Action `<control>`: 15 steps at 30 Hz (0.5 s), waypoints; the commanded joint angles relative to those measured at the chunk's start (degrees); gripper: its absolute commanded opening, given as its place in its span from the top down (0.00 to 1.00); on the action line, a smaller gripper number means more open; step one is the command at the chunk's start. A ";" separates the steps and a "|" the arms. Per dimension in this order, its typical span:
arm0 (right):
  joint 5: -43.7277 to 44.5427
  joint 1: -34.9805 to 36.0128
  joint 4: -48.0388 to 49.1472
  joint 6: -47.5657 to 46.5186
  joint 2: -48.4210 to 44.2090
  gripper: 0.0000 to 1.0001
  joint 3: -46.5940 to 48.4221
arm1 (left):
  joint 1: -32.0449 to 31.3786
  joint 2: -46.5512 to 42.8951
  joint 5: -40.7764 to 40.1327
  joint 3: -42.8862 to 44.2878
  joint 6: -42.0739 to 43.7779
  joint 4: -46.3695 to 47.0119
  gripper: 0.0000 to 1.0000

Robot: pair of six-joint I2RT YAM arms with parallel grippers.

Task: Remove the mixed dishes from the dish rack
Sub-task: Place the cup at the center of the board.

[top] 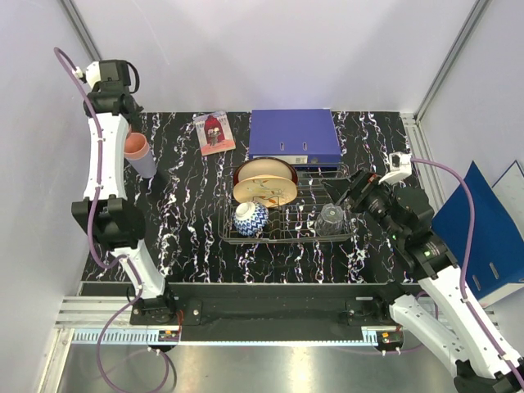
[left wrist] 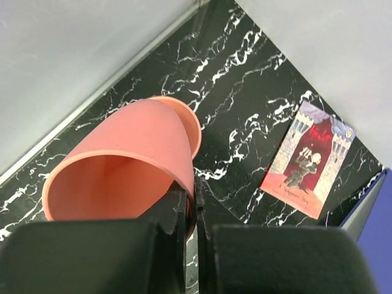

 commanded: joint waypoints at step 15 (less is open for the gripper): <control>1.29 0.10 1.41 -2.82 2.01 0.00 -1.02 | 3.14 8.31 6.89 6.43 -0.58 1.03 1.00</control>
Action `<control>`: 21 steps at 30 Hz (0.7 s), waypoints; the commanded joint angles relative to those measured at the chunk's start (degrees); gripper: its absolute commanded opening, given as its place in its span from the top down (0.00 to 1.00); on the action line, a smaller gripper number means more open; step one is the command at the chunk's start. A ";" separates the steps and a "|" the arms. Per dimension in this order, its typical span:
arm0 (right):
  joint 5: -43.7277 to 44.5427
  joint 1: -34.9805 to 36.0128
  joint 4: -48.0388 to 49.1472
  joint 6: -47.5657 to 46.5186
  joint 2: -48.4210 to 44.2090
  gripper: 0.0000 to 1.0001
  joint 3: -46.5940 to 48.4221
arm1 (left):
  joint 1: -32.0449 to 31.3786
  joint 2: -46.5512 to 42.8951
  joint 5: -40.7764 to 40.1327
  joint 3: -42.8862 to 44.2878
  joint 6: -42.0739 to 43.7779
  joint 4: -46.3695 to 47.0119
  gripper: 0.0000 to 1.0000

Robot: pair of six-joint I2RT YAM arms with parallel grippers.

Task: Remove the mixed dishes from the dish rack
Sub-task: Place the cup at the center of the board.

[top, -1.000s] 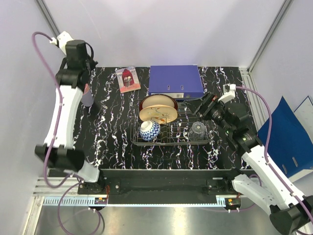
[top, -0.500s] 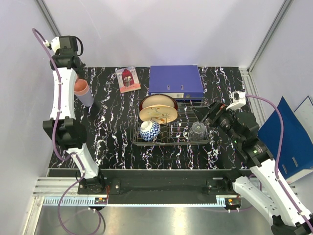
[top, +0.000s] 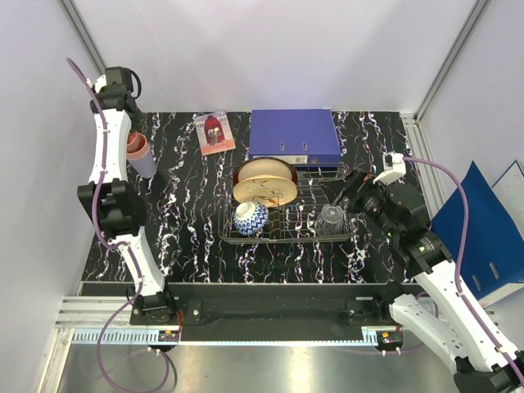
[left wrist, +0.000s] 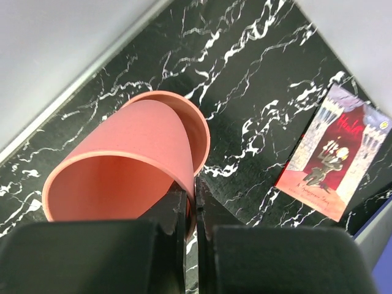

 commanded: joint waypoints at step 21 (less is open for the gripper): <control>0.92 0.12 2.40 -1.75 2.59 0.00 0.16 | 1.16 -3.24 4.39 8.62 -3.59 1.60 0.27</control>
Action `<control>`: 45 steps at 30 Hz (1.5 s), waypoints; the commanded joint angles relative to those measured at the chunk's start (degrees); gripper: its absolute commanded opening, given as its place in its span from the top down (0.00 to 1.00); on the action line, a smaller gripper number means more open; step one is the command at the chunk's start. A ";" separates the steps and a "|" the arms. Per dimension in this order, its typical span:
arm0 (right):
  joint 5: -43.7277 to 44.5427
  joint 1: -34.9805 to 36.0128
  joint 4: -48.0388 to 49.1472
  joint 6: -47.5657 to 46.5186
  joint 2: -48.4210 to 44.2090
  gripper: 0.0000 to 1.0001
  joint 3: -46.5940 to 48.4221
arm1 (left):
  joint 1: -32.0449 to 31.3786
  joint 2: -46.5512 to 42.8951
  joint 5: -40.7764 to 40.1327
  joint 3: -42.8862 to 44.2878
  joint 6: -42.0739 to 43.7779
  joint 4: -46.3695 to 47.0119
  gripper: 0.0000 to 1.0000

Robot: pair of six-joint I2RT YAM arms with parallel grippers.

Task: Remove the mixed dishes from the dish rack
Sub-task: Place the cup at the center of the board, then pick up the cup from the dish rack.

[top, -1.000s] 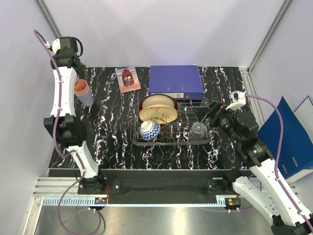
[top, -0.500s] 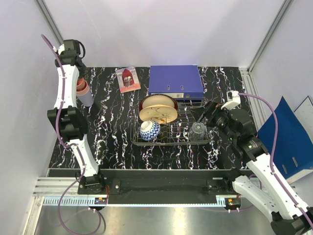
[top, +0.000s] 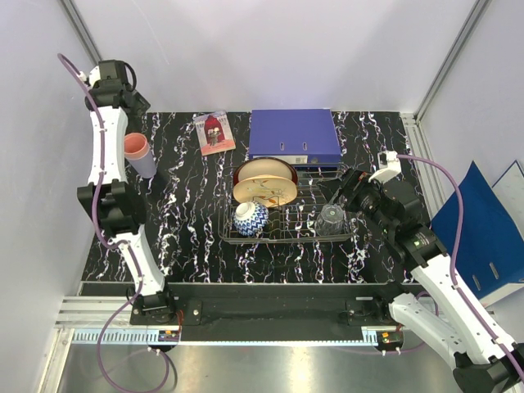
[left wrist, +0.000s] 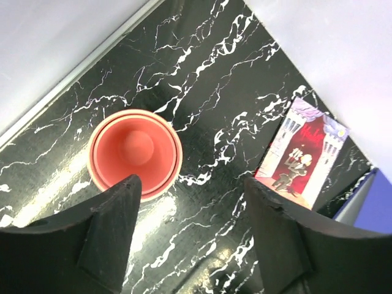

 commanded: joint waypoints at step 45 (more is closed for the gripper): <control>27.29 10.83 -19.05 -7.20 20.64 0.00 4.47 | -41.20 -62.65 4.50 -72.10 -0.28 24.69 0.01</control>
